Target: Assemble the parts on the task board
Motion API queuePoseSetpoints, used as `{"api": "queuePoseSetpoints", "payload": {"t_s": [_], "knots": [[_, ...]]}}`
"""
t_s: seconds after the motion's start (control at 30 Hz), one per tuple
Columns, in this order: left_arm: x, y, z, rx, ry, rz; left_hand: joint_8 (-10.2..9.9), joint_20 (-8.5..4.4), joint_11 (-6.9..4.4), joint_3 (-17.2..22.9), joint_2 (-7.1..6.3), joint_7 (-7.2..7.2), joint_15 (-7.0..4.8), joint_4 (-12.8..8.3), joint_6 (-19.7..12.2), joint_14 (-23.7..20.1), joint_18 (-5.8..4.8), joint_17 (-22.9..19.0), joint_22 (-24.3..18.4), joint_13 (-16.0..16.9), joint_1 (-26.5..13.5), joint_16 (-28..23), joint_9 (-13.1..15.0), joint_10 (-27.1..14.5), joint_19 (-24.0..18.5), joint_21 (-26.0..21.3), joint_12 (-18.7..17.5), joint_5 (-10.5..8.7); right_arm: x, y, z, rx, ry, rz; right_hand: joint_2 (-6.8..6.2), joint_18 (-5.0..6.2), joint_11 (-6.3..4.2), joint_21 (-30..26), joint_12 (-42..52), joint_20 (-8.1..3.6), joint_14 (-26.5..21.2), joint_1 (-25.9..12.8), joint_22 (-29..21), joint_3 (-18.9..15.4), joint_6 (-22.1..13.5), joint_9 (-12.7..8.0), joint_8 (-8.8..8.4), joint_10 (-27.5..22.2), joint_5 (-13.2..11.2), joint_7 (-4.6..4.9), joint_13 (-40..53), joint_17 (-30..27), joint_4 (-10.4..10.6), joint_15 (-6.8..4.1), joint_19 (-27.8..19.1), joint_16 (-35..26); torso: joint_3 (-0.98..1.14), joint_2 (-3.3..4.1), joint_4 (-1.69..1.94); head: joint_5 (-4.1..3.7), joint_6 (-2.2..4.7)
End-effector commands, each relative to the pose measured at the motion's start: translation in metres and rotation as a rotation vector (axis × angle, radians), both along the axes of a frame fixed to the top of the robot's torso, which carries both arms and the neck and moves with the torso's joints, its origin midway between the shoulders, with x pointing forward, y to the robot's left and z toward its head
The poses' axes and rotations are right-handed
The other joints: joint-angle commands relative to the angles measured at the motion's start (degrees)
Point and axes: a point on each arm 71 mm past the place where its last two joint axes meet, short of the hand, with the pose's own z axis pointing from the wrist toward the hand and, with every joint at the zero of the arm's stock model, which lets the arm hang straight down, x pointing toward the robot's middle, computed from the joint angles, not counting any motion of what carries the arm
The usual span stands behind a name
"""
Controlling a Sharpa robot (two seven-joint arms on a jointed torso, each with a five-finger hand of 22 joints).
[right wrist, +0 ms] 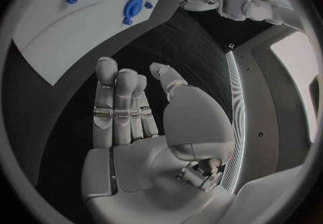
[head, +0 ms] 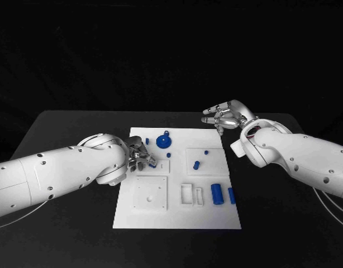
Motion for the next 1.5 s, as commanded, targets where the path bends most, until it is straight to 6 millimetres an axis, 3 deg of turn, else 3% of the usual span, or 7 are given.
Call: {"api": "queuePoseSetpoints", "payload": {"t_s": [0.03, 0.27, 0.37, 0.6, 0.73, 1.0, 1.5], "knots": [[-0.0043, -0.0002, -0.0074, 0.033, 0.053, -0.029, 4.4, 0.38, -1.10, -0.3, 1.25, -7.06, -0.22, -0.1, 14.2, -0.1, -0.10, 0.0, 1.1, 0.0, 1.8, -0.3, 16.7, 2.0, -0.2, 0.1, 0.1, -0.12, -0.0002, 0.0014, -0.0009, -0.002, 0.007, 0.014, -0.11, 0.84, 0.07, -0.2, 0.3, 0.06, 0.2, -0.4, -0.1, 0.4, 0.3, -0.1, -0.22, -0.3, 0.4, 0.03, -0.1, 0.1, 0.0, -0.15, 2.3, -0.4, 0.02, 0.01, 0.01, 0.00, -0.05], [-0.0050, -0.0008, -0.0081, 0.038, 0.065, -0.037, 4.3, 0.41, -1.05, -1.2, 1.07, -7.05, -0.18, 0.7, 14.2, -0.2, -0.16, -0.2, 1.1, 0.0, 1.9, -0.3, 16.7, 2.0, -0.2, -0.2, 0.1, -1.34, -0.0003, 0.0016, -0.0017, -0.002, 0.009, 0.014, -0.13, 0.84, 0.05, -0.2, 0.4, 0.05, 0.2, -0.5, -0.1, 0.5, 0.4, -0.1, -0.23, -0.3, 0.5, 0.00, 0.0, 0.1, 0.0, -0.17, 2.3, -0.4, 0.02, 0.00, -0.01, 0.02, -0.04], [-0.0049, -0.0013, -0.0083, 0.039, 0.067, -0.038, 4.4, 0.41, -1.06, -1.7, 1.19, -7.08, -0.18, 1.2, 14.2, -0.1, -0.22, -0.1, 1.1, 0.0, 1.9, -0.3, 16.7, 2.0, -0.1, -0.3, 0.1, -3.44, -0.0003, 0.0018, -0.0018, -0.001, 0.009, 0.014, -0.09, 0.84, 0.05, -0.2, 0.3, 0.05, 0.2, -0.5, -0.2, 0.6, 0.4, -0.1, -0.23, -0.3, 0.5, 0.00, -0.1, 0.1, 0.0, -0.17, 2.3, -0.4, 0.02, 0.00, 0.00, 0.02, -0.04], [-0.0049, -0.0034, -0.0086, 0.041, 0.072, -0.045, 4.4, 0.41, -1.05, -2.6, 1.59, -7.14, -0.17, 3.0, 14.3, -0.1, -0.33, 0.0, 1.1, 0.0, 0.9, -0.2, 16.9, 2.0, 0.0, -0.6, 0.2, -4.93, -0.0003, 0.0023, -0.0021, -0.001, 0.010, 0.014, -0.07, 0.84, 0.05, -0.3, 0.3, 0.04, 0.2, -0.5, -0.2, 0.7, 0.4, -0.1, -0.23, -0.3, 0.5, 0.01, -0.1, 0.1, 0.0, -0.17, 2.3, -0.4, 0.04, -0.01, -0.06, 0.09, 0.00], [-0.0047, -0.0045, -0.0088, 0.042, 0.075, -0.048, 4.4, 0.43, -1.03, -2.4, 2.26, -7.15, -0.15, 3.7, 14.4, -0.1, -0.35, 0.1, 1.1, 0.0, 0.4, -0.1, 17.0, 2.0, 0.0, -0.6, 0.3, -4.90, -0.0003, 0.0023, -0.0022, -0.001, 0.010, 0.015, -0.12, 0.83, 0.05, -0.2, 0.3, 0.03, 0.2, -0.7, -0.2, 1.0, 0.4, -0.1, -0.23, -0.3, 0.7, 0.00, -0.1, 0.1, 0.1, -0.18, 2.3, -0.4, 0.07, 0.02, -0.06, -0.02, 0.06], [-0.0033, -0.0049, -0.0090, 0.045, 0.075, -0.046, 4.4, 0.44, -1.01, -1.0, 3.21, -7.10, -0.15, 3.0, 14.4, -0.2, -0.30, -0.1, 1.2, -0.1, 0.1, -0.2, 17.2, 2.0, 0.1, -0.8, 0.3, -3.74, -0.0002, 0.0023, -0.0023, -0.001, 0.010, 0.015, -0.21, 0.83, 0.04, -0.3, 0.3, 0.03, 0.2, -0.9, -0.2, 1.1, 0.4, -0.1, -0.23, -0.3, 1.3, 0.00, -0.1, 0.1, 0.2, -0.19, 2.3, -0.4, 0.04, 0.00, -0.03, -0.06, 0.06], [0.0003, -0.0031, -0.0087, 0.043, 0.072, -0.030, 4.3, 0.29, -1.07, -0.8, 3.24, -7.08, -0.26, 2.7, 14.1, -0.3, -0.36, -0.8, 1.1, -0.3, 0.1, -0.5, 17.1, 2.0, 0.1, -0.8, 0.0, -4.91, -0.0002, 0.0026, -0.0042, 0.002, 0.015, 0.015, -0.30, 0.81, 0.00, -0.1, 0.3, 0.00, 0.3, -1.4, -0.3, 1.5, 0.6, -0.1, -0.23, -0.3, 2.2, -0.04, 0.0, 0.2, 0.4, -0.22, 2.3, -0.4, 0.02, 0.07, -0.09, -0.43, 0.16]]}}
